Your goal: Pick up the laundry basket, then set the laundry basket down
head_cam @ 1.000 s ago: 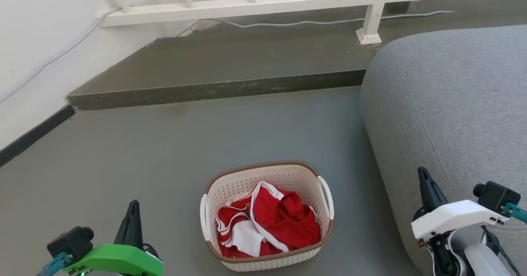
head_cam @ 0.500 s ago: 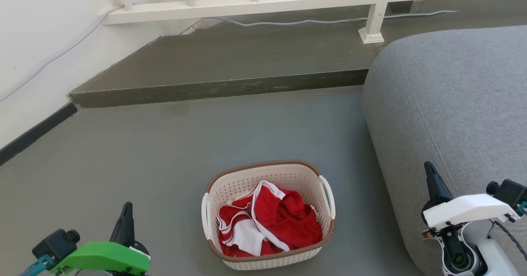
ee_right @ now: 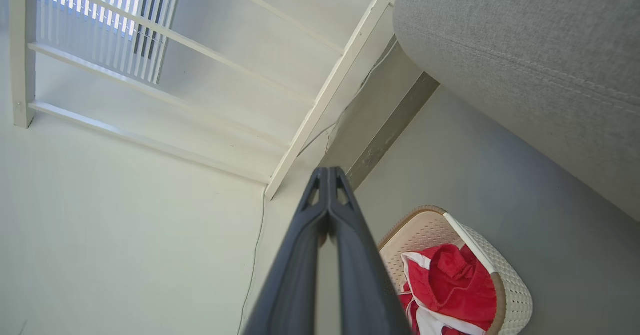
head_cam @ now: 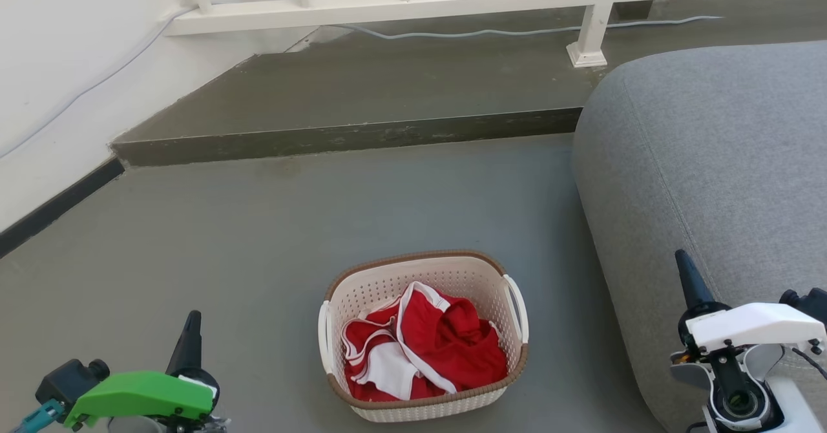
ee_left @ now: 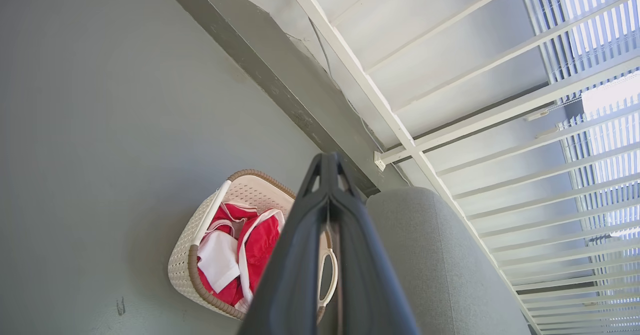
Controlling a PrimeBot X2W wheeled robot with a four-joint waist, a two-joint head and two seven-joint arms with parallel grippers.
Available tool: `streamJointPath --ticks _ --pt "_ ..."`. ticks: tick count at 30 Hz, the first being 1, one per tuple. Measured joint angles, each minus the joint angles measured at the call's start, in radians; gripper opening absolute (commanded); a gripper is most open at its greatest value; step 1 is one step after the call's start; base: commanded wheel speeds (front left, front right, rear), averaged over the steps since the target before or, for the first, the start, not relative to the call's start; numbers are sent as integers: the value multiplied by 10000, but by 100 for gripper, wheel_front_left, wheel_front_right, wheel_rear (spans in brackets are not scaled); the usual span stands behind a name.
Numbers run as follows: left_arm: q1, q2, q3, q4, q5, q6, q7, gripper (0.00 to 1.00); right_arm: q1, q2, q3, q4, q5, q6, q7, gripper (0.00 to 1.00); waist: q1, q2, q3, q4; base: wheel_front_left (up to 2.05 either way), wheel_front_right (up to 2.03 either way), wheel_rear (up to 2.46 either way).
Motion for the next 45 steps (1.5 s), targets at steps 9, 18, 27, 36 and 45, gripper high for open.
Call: streamJointPath --ticks 9,18,27,36,45 --pt "-107 -6 278 113 -1141 -236 282 0 -146 75 -378 31 1160 228 303 0 0 0 20 46 0 0 0" --pt "-300 -19 562 232 -2305 -470 537 0 -153 226 -748 61 2322 428 614 0 0 0 40 92 0 0 0" --pt "-464 -33 752 401 -3377 -702 805 0 -246 311 -1083 84 3325 589 880 0 0 0 57 133 0 0 0" --pt "-590 -50 997 491 -4512 -888 1074 0 -351 378 -1453 94 4464 838 1179 0 0 0 77 179 0 0 0" --pt "-705 -58 1179 619 -4941 -978 1158 0 -354 453 -1624 96 4920 848 1287 0 0 0 83 194 0 0 0"
